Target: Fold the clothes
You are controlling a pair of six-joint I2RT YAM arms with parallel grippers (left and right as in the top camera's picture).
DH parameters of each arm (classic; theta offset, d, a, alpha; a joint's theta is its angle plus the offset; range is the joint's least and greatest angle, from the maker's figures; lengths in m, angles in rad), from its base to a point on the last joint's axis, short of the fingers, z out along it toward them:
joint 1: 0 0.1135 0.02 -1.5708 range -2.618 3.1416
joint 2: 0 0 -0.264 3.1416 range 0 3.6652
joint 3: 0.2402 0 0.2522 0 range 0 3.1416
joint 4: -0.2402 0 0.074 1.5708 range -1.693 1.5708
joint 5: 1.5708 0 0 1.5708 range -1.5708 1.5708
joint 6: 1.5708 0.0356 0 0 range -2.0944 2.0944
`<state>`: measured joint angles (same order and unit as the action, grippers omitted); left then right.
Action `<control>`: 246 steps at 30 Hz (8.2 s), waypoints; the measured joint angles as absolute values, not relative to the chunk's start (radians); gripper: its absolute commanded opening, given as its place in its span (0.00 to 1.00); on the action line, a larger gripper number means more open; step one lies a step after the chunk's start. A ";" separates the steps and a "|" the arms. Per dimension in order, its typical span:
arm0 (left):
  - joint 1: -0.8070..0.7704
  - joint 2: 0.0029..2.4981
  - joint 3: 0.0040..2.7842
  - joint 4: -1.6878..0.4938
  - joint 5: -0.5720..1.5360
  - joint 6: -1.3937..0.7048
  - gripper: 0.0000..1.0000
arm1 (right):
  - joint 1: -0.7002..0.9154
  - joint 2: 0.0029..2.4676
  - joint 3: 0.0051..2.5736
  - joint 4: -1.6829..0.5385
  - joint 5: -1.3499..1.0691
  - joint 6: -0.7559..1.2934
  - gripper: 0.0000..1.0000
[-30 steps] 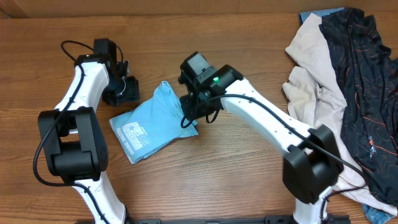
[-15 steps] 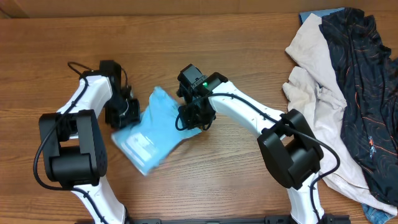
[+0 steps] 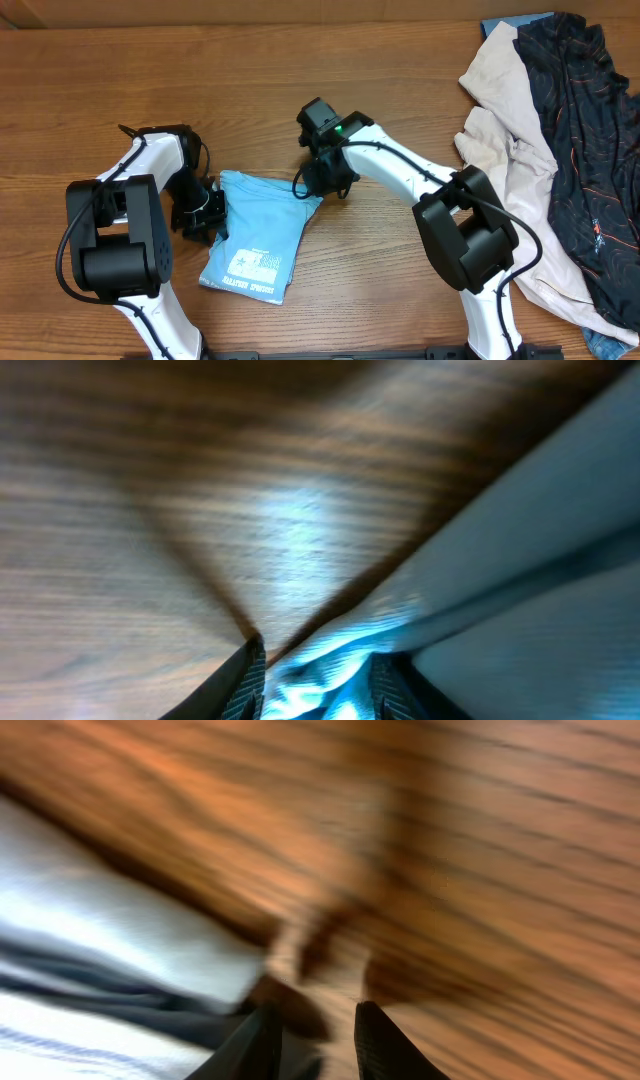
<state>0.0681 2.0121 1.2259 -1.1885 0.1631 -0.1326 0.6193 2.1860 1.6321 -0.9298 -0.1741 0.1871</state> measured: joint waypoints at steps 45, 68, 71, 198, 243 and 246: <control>0.057 2.078 1.307 -0.937 0.593 0.115 0.04 | 0.564 2.170 1.673 -1.113 -0.137 0.175 0.25; 0.722 1.999 1.525 -0.710 0.204 -0.213 0.08 | 0.352 1.768 1.735 -1.273 -0.051 0.138 0.26; 0.758 1.999 1.525 -0.638 0.208 -0.231 0.08 | 0.352 1.768 1.735 -1.273 -0.050 0.137 0.26; 0.669 2.497 2.340 -1.169 -0.029 -0.120 0.76 | 0.352 1.768 1.735 -1.293 -0.034 0.164 0.34; -0.080 1.293 1.611 -1.328 0.064 -0.081 1.00 | 0.118 0.962 1.186 -1.030 -0.118 0.191 1.00; -0.088 1.086 1.439 -1.127 0.062 -0.080 1.00 | 0.118 0.859 1.084 -0.987 -0.115 0.198 1.00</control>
<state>-0.0879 1.0863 1.4391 -1.1271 0.0624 -0.0799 0.1177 0.8585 1.0843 -0.9871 -0.1150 0.1978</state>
